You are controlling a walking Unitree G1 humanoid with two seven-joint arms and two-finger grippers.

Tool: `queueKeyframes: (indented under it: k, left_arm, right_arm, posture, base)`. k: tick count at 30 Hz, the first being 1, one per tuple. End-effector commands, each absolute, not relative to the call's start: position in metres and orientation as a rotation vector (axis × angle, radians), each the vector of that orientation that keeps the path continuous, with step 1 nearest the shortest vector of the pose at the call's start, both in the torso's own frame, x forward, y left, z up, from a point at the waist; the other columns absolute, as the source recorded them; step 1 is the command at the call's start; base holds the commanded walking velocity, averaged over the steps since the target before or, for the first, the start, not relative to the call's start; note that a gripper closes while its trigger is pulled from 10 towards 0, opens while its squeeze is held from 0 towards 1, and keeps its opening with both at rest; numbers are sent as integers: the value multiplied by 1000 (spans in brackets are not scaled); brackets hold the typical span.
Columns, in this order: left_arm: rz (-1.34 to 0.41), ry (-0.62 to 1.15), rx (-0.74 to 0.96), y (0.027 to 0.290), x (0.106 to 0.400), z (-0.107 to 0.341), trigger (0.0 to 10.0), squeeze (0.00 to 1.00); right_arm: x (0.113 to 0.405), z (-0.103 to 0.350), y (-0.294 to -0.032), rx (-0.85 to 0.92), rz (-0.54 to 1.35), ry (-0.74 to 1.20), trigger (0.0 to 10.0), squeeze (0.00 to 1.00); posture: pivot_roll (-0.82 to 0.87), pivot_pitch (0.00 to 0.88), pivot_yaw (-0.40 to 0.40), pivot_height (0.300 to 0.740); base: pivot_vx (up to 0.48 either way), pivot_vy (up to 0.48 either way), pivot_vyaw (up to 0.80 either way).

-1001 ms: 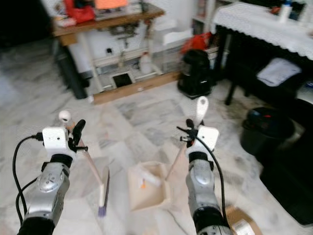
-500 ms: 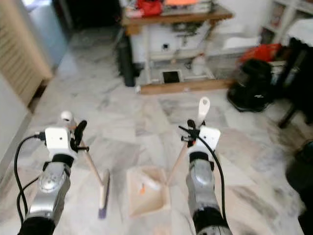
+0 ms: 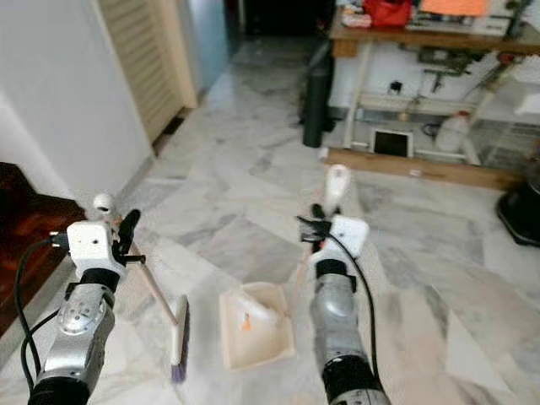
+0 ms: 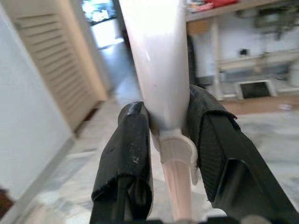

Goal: Sweep floor

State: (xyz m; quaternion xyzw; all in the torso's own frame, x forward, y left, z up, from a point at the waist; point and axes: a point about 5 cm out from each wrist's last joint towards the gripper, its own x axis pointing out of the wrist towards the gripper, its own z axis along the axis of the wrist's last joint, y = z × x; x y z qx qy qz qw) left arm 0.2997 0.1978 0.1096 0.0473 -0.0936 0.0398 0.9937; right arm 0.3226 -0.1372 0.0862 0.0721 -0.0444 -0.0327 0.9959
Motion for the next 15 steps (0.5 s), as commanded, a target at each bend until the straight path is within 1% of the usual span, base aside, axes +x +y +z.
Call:
queueKeyframes:
  k: [1,15]
  left_arm:
    - [83,-242,106,197,301,121,10000,0]
    - [92,-239,97,195,300,118,10000,0]
  right_arm:
    - [326,98,-141,160,-78,-139,10000,0]
    - [325,95,-142,155,-73,-126,10000,0]
  posture:
    - [48,0,39,740]
    - [49,0,27,740]
  base:
    - [0,0,800]
    - [0,0,800]
